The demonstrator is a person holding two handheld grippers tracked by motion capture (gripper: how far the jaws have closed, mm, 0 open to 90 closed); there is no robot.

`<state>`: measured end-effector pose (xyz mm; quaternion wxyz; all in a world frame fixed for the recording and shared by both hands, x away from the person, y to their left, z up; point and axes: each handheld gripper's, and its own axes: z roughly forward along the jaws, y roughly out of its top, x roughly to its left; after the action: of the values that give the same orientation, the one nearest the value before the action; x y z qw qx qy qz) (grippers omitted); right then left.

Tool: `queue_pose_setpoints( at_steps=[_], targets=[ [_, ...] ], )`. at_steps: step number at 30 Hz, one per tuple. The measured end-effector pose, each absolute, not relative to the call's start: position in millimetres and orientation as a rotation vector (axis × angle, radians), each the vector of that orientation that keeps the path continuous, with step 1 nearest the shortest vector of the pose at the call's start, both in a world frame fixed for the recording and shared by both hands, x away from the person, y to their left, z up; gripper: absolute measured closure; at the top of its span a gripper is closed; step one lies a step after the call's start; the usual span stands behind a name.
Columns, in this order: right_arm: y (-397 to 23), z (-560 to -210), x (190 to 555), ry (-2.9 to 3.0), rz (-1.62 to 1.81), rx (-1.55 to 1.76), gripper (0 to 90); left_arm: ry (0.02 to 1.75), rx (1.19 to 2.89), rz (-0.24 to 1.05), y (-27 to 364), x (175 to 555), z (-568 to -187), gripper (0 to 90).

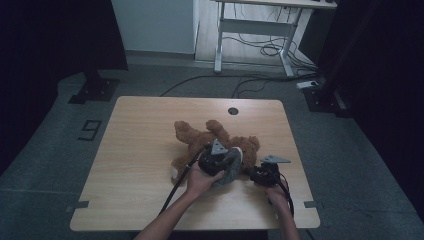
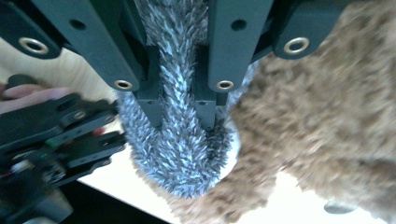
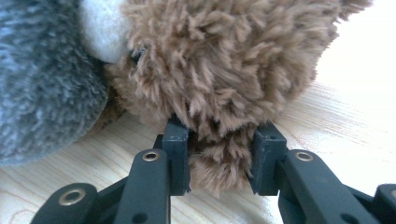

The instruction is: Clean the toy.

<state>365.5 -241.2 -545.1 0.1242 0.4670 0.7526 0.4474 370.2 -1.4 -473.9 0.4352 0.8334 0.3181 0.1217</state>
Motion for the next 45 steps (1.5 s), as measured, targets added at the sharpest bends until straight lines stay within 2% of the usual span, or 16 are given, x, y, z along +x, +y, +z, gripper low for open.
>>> queue_pose_setpoints(
  at_steps=[3,7,11,22,26,29,33,34,38,42,45],
  targets=[
    [-240.9,-544.8,365.3,2.200,1.300,1.352,66.0,0.827,2.103,0.338,10.3,371.6,-480.6,79.5],
    [-241.5,-544.7,365.6,2.203,1.305,1.353,66.2,0.879,2.095,0.304,27.8,375.0,-492.1,79.5],
    [-244.1,-545.4,366.9,2.219,1.317,1.335,66.4,0.910,2.092,0.302,62.2,370.0,-501.1,79.4],
    [-245.0,-545.3,367.5,2.233,1.308,1.318,66.9,1.015,2.051,0.348,126.2,362.7,-500.5,79.3],
    [-244.9,-545.0,367.9,2.235,1.306,1.315,67.0,1.022,2.007,0.326,134.0,362.9,-493.2,79.4],
    [-244.5,-544.8,367.3,2.232,1.305,1.314,67.1,0.984,1.979,0.298,123.8,363.7,-479.5,79.4],
    [-244.0,-544.9,366.0,2.225,1.305,1.314,67.1,0.880,1.981,0.291,76.8,369.7,-453.1,79.5],
    [-244.0,-544.9,366.0,2.225,1.305,1.314,67.1,0.880,1.981,0.291,76.8,369.7,-453.1,79.4],
    [-244.4,-544.9,366.2,2.227,1.309,1.307,67.1,0.743,2.024,0.279,13.6,376.1,-428.9,79.4],
    [-245.0,-545.3,366.5,2.229,1.314,1.301,67.1,0.674,2.024,0.262,-27.1,382.3,-413.9,79.5],
    [-245.6,-545.5,366.7,2.232,1.314,1.298,67.1,0.681,2.052,0.247,-51.2,390.3,-419.7,79.4]
  ],
)
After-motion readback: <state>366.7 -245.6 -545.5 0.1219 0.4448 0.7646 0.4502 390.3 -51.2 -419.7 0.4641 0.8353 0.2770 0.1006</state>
